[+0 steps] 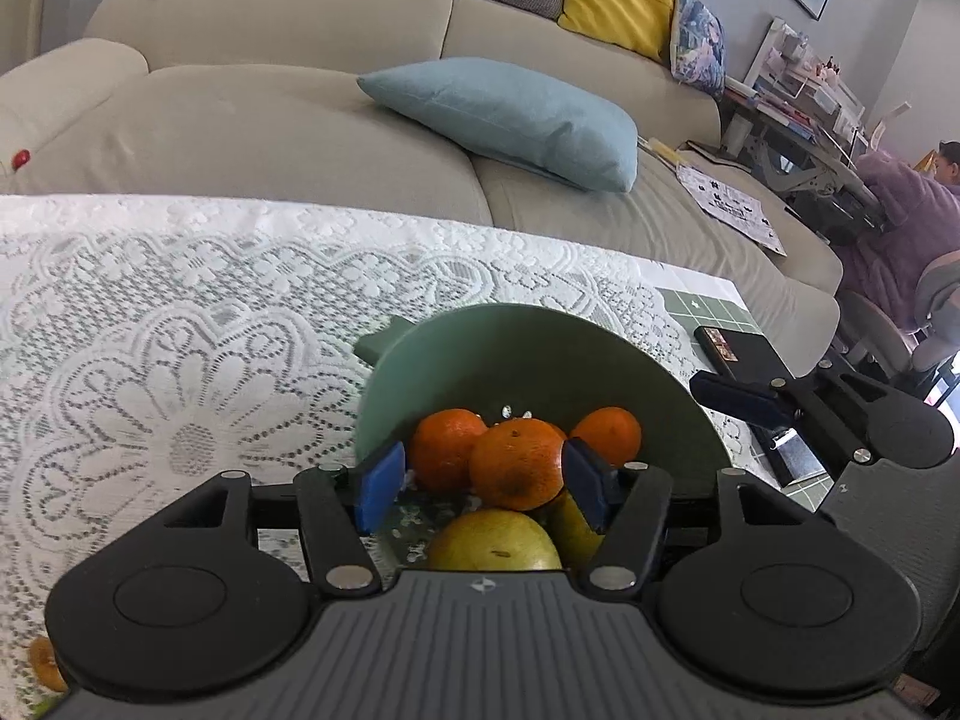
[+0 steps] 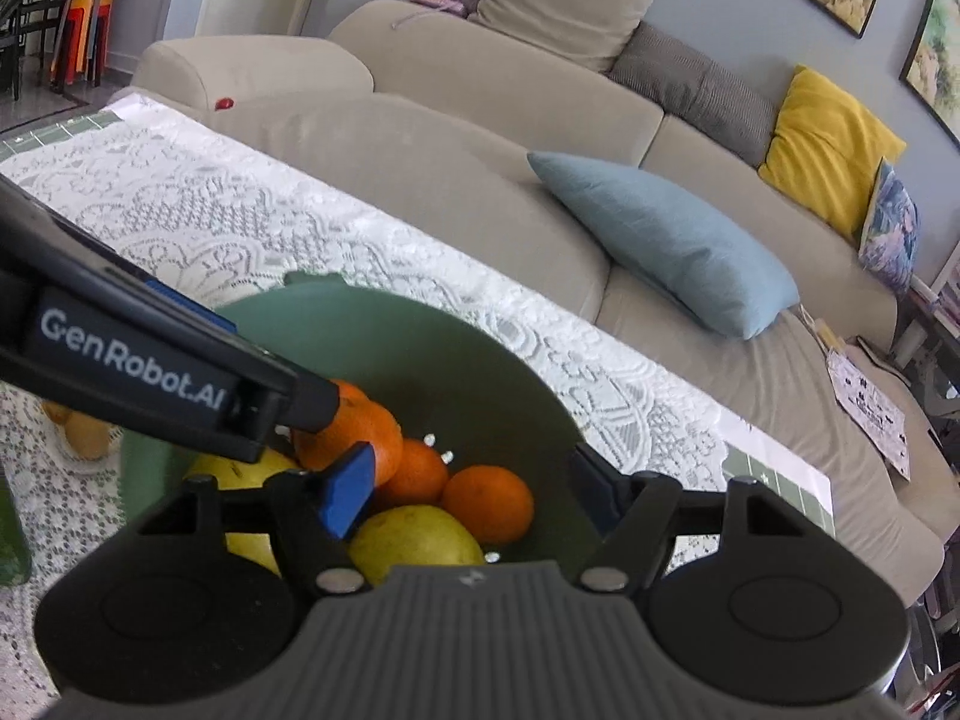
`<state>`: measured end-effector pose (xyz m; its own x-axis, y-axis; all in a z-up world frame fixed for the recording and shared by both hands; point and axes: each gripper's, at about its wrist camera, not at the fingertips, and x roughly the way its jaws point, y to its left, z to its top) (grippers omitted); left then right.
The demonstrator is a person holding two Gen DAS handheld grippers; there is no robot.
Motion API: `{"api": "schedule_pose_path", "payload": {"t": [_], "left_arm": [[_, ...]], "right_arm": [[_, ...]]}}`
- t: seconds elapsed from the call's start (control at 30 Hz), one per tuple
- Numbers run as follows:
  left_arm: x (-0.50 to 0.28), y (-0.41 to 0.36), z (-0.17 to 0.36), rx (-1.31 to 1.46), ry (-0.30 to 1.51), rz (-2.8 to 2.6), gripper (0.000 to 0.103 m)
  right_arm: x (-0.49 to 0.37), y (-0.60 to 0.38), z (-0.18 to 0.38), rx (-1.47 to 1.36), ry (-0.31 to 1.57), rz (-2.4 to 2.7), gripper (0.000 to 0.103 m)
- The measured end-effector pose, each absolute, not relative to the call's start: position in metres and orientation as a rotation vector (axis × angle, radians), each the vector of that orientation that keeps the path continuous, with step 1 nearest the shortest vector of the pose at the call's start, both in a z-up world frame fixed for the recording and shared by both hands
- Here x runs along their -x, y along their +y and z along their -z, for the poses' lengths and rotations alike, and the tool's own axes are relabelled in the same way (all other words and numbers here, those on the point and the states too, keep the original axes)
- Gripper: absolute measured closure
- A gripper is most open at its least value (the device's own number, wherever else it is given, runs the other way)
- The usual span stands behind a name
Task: Organize fruits
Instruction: 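Withdraw both grippers from the colander toward the brown kiwis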
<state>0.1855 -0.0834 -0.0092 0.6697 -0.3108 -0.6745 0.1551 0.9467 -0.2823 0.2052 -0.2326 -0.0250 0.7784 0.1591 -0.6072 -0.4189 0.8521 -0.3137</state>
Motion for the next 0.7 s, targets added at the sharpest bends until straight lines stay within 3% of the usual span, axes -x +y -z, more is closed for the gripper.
{"api": "schedule_pose_path", "payload": {"t": [0.7], "left_arm": [[-0.126,-0.022,-0.022,0.114,0.686,0.123,0.032]], "right_arm": [[-0.172,-0.2,0.001,0.051,0.585,-0.601,0.032]]}}
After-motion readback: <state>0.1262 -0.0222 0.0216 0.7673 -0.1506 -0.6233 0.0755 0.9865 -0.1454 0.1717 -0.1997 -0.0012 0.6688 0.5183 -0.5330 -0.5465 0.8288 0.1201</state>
